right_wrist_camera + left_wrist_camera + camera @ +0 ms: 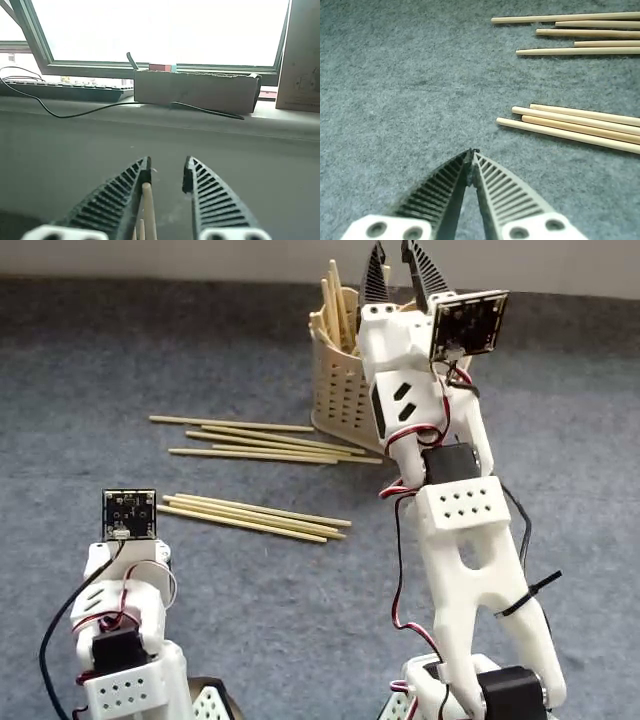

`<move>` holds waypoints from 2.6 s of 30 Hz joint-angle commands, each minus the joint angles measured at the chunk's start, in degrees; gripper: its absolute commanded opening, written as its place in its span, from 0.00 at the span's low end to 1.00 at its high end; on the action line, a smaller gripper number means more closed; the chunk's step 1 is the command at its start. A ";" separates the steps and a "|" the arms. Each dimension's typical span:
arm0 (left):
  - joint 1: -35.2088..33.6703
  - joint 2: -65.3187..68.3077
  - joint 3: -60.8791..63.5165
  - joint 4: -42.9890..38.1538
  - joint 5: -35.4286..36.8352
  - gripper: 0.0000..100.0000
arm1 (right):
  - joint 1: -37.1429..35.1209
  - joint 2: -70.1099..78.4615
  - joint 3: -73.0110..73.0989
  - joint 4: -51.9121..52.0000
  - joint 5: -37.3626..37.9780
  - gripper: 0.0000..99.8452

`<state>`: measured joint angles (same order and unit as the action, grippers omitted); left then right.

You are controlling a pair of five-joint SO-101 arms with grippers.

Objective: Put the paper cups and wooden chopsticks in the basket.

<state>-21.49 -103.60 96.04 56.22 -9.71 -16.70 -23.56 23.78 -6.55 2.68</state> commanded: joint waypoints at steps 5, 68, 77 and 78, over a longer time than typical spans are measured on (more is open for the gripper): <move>0.57 0.31 1.10 0.18 -0.44 0.01 | 0.75 4.00 -4.35 0.31 -0.62 0.12; 0.57 0.31 1.10 0.18 -0.44 0.01 | -25.98 -17.54 8.22 52.79 -0.18 0.12; -2.33 -0.13 1.10 -0.09 -0.44 0.01 | -29.58 -17.19 22.46 42.86 5.71 0.12; -3.30 -0.22 1.10 -0.18 -0.44 0.01 | -30.73 -17.19 23.87 41.80 6.51 0.12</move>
<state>-21.67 -103.60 96.04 56.22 -9.71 -44.31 -39.56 46.02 38.81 5.93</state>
